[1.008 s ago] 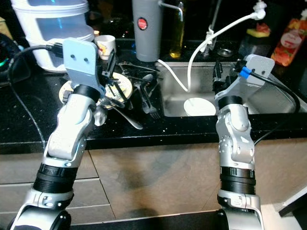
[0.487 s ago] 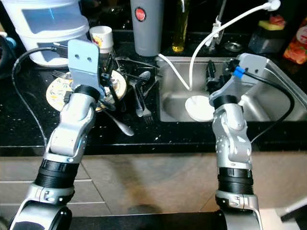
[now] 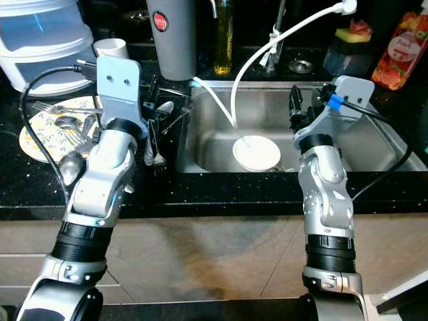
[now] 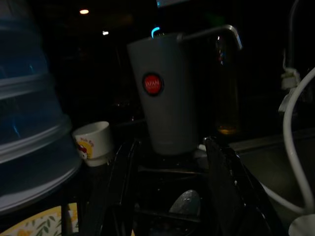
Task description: Kitchen organization
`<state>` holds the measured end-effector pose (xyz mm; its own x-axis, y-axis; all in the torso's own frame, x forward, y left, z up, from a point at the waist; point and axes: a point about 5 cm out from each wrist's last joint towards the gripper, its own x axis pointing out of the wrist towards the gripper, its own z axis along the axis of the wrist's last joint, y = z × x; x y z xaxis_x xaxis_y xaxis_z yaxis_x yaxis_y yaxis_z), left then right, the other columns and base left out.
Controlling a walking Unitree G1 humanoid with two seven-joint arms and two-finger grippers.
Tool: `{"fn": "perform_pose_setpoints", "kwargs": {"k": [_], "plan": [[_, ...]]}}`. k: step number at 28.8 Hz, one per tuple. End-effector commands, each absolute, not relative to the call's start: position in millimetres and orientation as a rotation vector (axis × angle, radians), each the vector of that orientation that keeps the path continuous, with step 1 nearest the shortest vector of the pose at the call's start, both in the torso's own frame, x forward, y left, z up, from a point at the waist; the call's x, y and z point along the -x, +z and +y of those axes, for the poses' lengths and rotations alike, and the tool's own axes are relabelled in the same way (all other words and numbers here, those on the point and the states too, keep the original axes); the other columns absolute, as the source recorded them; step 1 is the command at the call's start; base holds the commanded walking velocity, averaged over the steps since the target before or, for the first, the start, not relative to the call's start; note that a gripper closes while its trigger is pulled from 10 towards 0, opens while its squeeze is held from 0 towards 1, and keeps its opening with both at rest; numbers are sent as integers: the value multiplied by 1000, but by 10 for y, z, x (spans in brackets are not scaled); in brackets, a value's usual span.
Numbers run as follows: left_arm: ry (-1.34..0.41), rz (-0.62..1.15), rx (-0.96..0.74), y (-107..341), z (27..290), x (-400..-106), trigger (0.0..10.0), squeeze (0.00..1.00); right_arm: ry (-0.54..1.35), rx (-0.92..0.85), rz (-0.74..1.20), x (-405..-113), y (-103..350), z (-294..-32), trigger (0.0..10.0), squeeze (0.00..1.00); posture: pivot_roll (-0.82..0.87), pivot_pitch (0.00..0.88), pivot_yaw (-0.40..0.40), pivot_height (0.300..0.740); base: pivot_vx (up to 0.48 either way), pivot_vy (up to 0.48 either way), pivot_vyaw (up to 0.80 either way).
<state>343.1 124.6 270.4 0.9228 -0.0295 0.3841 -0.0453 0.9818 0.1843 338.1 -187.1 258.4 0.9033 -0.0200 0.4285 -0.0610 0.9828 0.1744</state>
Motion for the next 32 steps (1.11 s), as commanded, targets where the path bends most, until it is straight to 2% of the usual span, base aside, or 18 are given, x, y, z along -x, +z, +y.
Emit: {"fn": "perform_pose_setpoints", "kwargs": {"k": [1, 8, 13, 20, 27, 32], "plan": [[9, -379, -205, 2682, 1287, -3420, 10000, 0, 26, -190, -444, -3376, 2582, -1864, 10000, 0, 38, 31, -21, 740, 0, 0, 0], [2, -278, -254, 2651, 1464, -3402, 10000, 0, 32, -191, -441, -3377, 2570, -1856, 10000, 0, 48, 28, -22, 740, 0, 0, 0], [27, -268, -246, 2648, 1602, -3395, 10000, 0, 39, -193, -439, -3391, 2566, -1836, 10000, 0, 56, 25, -25, 740, 0, 0, 0], [35, -269, -266, 2644, 1590, -3400, 10000, 0, 45, -190, -439, -3395, 2574, -1831, 10000, 0, 48, 21, -29, 740, 0, 0, 0], [38, -275, -247, 2655, 1560, -3409, 10000, 0, 41, -187, -440, -3386, 2577, -1848, 10000, 0, 42, 27, -28, 740, 0, -467, 0], [42, -281, -218, 2665, 1560, -3409, 10000, 0, 40, -185, -438, -3382, 2574, -1851, 10000, 0, 38, 31, -32, 740, 0, -118, 0]]}}
